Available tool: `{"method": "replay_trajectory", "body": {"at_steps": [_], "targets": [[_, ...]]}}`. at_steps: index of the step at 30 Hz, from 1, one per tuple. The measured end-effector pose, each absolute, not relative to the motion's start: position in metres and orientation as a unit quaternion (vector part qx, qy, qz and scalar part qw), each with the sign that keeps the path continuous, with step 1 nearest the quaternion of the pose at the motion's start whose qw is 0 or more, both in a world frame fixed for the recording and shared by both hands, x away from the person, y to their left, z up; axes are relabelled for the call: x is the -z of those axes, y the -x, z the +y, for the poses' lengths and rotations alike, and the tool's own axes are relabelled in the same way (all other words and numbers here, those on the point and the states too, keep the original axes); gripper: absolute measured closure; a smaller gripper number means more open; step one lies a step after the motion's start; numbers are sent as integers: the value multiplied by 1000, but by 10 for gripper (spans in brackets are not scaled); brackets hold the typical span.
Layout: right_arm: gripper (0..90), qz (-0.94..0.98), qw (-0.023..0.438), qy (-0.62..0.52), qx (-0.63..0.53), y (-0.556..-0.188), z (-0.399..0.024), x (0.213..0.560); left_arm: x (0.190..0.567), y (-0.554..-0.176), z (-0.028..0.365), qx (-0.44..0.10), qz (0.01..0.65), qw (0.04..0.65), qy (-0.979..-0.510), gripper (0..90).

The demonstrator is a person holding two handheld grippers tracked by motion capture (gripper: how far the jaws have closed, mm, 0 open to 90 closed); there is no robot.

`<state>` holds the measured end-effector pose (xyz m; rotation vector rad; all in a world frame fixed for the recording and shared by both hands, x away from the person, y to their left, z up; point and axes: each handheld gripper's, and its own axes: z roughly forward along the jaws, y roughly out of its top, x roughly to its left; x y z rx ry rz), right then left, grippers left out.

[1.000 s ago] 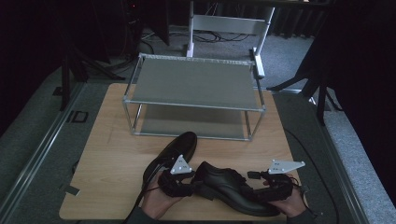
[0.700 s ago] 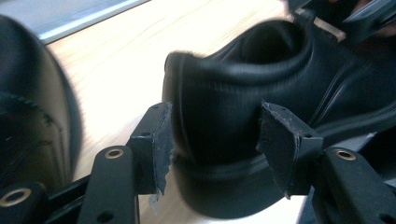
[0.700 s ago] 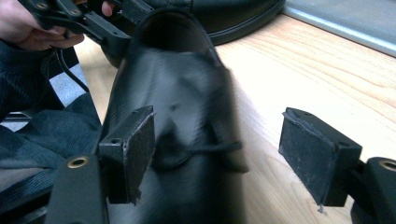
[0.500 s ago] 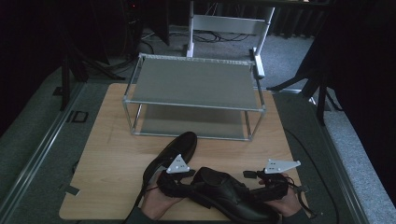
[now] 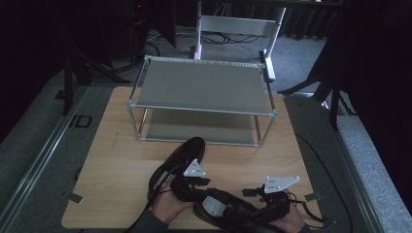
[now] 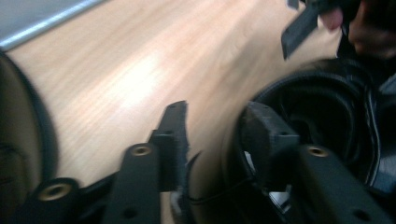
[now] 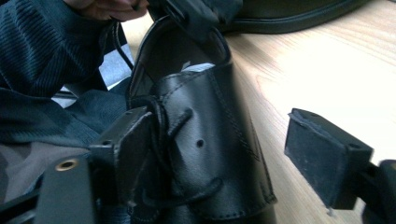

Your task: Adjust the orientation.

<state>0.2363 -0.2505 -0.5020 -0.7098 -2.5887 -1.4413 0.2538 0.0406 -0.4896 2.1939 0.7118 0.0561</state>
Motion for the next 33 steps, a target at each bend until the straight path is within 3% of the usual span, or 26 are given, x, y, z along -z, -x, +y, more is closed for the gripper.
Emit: {"method": "replay_trajectory", "body": {"at_steps": [7,13,22,26,27,29,33], "targets": [[240,-841,45,232,487,-238,-255,497,495,-254,30,-18,268,394,-879,700],[256,-834,16,245,494,-239,-261,493,494,-253,30,-39,274,389,-879,783],[288,-807,-38,273,522,-239,-281,483,490,-258,49,-125,388,381,-830,800],[328,-803,-46,283,522,-242,-286,485,494,-262,56,-110,424,386,-812,775],[337,-805,-47,284,518,-242,-286,486,493,-263,57,-103,422,392,-811,749],[348,-811,-51,287,507,-243,-284,489,487,-259,61,-105,406,424,-803,616],[371,-823,-53,286,488,-243,-280,496,477,-253,67,-125,393,435,-800,531]]}}
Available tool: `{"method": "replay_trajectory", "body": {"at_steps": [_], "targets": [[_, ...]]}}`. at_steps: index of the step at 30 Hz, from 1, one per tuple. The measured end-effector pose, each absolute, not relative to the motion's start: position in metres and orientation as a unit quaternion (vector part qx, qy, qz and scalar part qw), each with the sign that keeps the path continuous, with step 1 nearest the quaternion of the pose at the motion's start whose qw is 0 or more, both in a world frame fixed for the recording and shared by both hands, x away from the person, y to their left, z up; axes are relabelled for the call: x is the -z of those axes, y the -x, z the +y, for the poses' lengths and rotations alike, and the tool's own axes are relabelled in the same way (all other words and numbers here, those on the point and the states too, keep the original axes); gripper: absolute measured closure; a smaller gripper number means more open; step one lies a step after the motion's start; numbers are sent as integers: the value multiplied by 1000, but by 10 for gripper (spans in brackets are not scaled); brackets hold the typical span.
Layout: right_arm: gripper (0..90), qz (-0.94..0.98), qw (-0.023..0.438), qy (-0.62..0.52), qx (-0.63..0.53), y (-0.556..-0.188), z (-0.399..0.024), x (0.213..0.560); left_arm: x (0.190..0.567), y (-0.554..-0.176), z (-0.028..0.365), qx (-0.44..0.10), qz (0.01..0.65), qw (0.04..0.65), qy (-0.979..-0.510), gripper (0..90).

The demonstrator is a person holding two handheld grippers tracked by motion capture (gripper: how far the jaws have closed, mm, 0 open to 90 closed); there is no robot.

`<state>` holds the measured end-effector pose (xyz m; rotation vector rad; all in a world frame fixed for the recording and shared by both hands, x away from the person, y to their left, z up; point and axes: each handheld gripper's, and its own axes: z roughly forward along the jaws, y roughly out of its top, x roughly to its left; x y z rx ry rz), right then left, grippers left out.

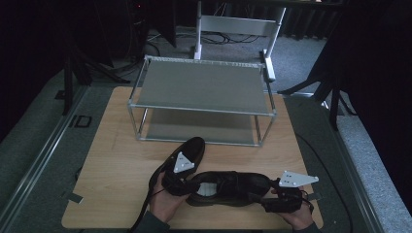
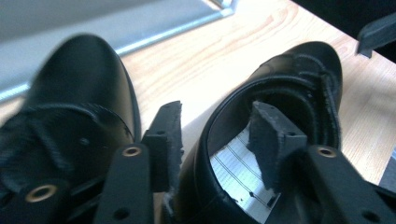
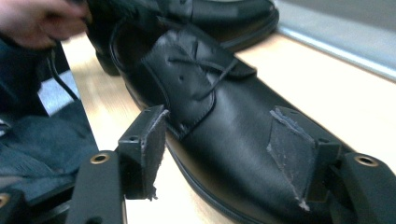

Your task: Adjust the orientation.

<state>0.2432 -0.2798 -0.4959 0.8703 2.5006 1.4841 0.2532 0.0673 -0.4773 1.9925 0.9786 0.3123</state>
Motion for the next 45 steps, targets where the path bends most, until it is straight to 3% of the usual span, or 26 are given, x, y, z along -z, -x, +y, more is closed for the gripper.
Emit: {"method": "replay_trajectory", "body": {"at_steps": [13,22,32,45], "targets": [[574,851,22,-266,-452,-236,-278,512,447,-248,124,-203,407,454,-766,517],[621,874,-3,-266,-406,-229,-281,529,450,-246,177,-247,454,426,-743,517],[696,874,24,-302,-380,-240,-285,538,467,-237,221,-222,467,424,-743,512],[654,848,80,-367,-374,-283,-277,539,511,-264,223,-170,489,404,-754,544]]}}
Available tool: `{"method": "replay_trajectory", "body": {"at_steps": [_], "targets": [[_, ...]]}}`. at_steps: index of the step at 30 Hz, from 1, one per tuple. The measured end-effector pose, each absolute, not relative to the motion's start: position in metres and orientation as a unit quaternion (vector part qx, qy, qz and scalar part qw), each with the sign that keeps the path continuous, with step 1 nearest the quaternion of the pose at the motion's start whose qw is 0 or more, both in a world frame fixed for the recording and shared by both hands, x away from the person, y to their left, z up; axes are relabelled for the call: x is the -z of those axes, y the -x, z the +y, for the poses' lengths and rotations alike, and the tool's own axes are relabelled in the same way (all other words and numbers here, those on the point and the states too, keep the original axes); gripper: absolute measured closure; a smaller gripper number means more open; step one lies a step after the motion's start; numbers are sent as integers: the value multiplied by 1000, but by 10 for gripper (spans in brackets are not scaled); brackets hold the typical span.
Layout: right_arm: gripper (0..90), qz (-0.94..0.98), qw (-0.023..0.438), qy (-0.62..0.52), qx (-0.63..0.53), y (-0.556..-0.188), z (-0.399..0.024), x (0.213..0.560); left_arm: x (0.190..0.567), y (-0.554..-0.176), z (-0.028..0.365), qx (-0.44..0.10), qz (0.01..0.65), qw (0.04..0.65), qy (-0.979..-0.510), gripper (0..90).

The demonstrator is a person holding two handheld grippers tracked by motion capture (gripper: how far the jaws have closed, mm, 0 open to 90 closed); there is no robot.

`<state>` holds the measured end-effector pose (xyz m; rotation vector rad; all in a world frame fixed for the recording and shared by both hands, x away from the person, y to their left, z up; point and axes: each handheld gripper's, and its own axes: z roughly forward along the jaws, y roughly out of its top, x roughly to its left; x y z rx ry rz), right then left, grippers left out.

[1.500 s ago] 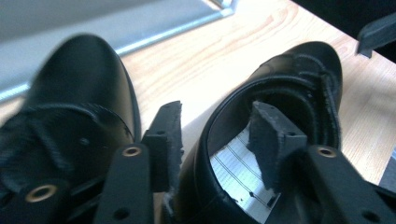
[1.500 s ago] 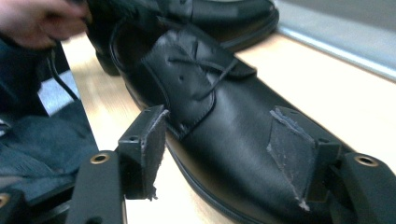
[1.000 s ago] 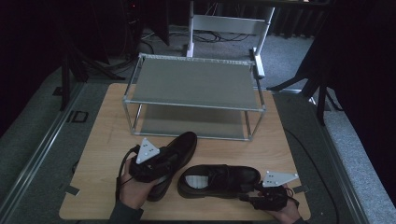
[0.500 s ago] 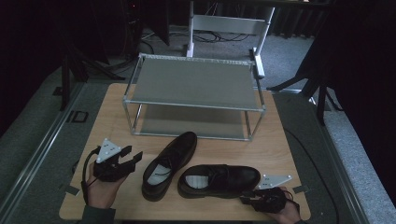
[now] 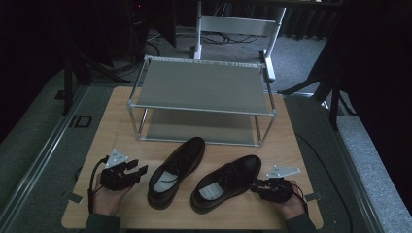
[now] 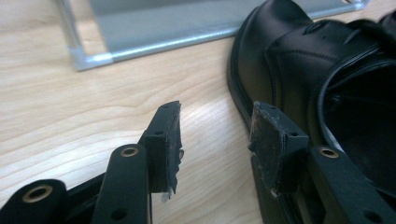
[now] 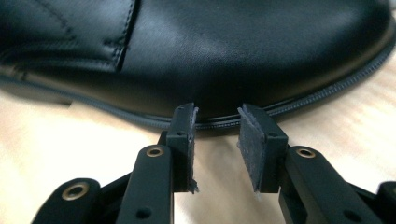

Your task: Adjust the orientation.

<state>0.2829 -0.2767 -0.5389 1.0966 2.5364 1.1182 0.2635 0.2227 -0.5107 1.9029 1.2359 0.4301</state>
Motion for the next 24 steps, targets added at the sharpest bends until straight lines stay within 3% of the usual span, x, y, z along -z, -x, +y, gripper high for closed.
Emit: {"method": "replay_trajectory", "body": {"at_steps": [14,19,24], "targets": [[556,832,85,-394,-381,-305,-273,542,543,-285,205,-132,473,370,-788,547],[554,814,116,-420,-384,-306,-282,537,546,-286,202,-106,473,377,-789,585],[555,812,143,-449,-343,-306,-290,544,547,-282,194,-100,464,383,-793,679]]}}
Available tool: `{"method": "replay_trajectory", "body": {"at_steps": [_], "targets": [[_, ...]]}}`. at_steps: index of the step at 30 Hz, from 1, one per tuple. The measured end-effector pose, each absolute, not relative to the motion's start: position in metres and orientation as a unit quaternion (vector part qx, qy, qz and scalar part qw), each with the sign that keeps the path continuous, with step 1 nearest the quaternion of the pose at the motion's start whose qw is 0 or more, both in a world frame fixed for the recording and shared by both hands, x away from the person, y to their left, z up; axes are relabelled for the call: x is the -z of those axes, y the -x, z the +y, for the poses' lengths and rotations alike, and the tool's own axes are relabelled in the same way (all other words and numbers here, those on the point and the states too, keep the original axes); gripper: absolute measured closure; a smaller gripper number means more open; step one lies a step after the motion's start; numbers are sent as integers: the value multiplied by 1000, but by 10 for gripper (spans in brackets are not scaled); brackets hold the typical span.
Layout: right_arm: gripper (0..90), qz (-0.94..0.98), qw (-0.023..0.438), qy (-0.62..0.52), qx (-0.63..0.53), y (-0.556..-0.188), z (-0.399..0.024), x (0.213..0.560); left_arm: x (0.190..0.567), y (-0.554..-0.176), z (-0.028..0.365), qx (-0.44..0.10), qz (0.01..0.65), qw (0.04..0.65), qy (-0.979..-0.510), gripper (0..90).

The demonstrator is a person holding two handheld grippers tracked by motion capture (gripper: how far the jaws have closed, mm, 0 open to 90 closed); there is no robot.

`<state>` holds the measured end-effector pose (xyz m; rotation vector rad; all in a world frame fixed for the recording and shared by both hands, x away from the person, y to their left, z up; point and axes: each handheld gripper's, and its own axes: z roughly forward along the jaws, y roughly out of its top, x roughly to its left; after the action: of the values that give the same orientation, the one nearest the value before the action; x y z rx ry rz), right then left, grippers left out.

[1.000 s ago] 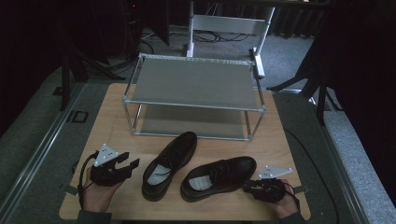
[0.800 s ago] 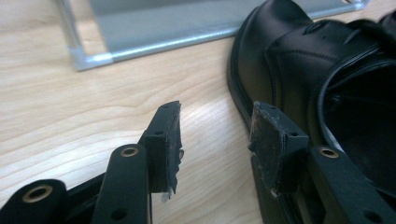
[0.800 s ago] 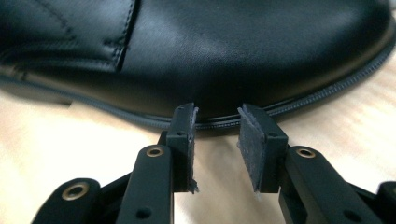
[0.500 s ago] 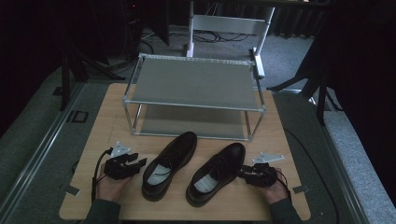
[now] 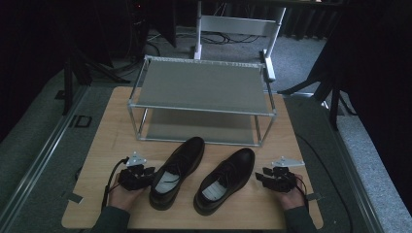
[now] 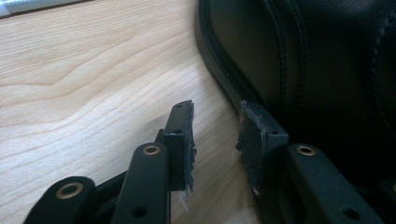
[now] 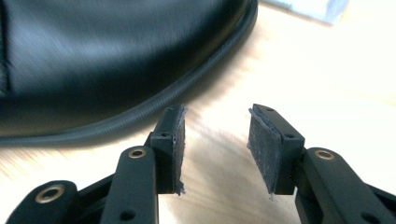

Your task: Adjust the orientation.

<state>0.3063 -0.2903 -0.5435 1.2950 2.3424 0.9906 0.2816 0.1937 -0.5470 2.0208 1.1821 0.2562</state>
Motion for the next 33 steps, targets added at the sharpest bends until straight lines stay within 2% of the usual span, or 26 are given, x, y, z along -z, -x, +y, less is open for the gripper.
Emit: {"method": "replay_trajectory", "body": {"at_steps": [4,12,14,22,25,30,33], "targets": [[553,824,148,-437,-328,-306,-282,547,549,-281,185,-83,451,395,-796,726],[556,827,153,-431,-326,-311,-277,547,549,-281,162,-76,427,399,-807,733],[629,831,145,-423,-331,-312,-277,547,549,-281,158,-76,424,400,-809,727],[663,835,151,-415,-330,-323,-267,546,551,-287,151,-76,438,406,-798,712],[676,835,136,-402,-349,-325,-261,544,551,-288,149,-75,439,408,-797,718],[675,837,135,-399,-350,-326,-259,543,551,-285,141,-59,423,416,-803,783],[641,836,133,-399,-352,-326,-261,544,549,-279,135,-79,418,409,-807,859]]}}
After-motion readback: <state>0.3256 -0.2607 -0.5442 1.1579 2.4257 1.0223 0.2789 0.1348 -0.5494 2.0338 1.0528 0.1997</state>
